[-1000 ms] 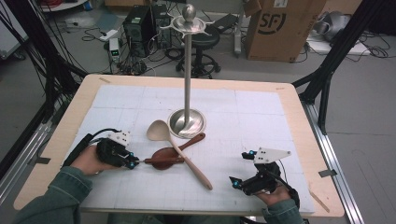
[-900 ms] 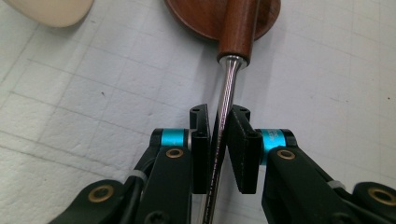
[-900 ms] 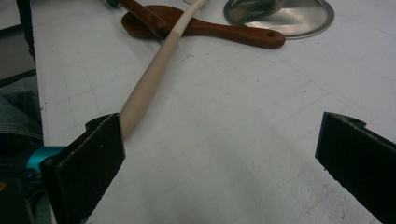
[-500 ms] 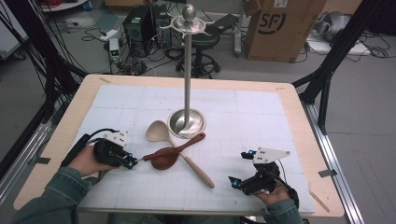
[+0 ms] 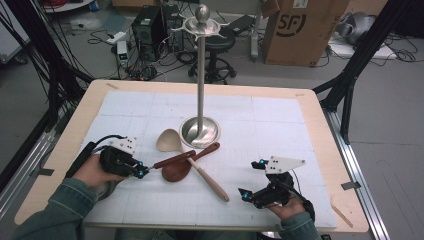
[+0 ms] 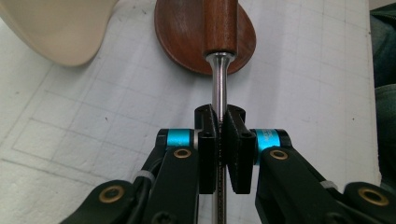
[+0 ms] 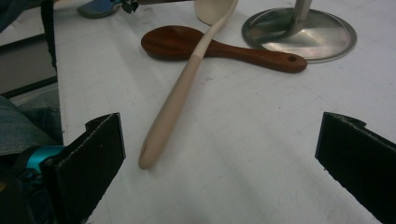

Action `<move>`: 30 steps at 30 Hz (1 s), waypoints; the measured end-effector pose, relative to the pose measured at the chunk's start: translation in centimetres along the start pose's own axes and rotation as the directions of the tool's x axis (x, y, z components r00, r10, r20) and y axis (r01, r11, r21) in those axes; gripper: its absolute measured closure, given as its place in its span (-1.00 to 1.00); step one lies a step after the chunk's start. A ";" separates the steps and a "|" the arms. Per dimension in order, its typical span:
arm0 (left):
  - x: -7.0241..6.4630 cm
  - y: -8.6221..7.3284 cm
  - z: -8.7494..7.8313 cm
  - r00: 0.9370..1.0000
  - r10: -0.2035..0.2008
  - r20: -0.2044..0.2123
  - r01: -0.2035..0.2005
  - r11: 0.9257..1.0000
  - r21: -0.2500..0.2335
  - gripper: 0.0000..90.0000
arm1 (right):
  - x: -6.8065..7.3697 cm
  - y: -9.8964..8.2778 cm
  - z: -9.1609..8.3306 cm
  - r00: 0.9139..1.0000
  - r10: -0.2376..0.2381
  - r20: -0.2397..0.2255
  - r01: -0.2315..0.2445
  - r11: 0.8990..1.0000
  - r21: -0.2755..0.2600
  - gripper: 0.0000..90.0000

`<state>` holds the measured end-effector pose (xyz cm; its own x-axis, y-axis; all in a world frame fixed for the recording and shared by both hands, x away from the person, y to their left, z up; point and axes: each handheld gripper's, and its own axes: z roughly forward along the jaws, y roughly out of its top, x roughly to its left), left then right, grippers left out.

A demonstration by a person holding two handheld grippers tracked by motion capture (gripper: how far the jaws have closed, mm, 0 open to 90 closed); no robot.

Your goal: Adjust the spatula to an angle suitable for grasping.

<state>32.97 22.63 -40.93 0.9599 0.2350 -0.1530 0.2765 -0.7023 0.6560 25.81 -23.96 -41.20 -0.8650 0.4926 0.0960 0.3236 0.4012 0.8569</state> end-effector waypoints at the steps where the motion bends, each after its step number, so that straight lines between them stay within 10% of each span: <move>1: 0.0 0.1 -0.1 1.000 0.002 0.002 -0.002 1.000 -0.002 0.87 | 0.1 0.1 0.1 1.000 0.007 -0.007 -0.007 1.000 0.004 -0.99; 30: -0.8 4.8 0.1 1.000 0.001 0.011 0.001 0.993 -0.116 0.87 | 0.5 6.2 4.3 0.998 -0.005 -0.062 0.001 0.997 -0.071 -0.99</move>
<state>33.57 19.04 -37.73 0.9605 0.2270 -0.1608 0.2698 -0.6191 0.7375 29.04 -17.91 -38.02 -0.8886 0.4418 0.1229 0.2951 0.3458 0.8907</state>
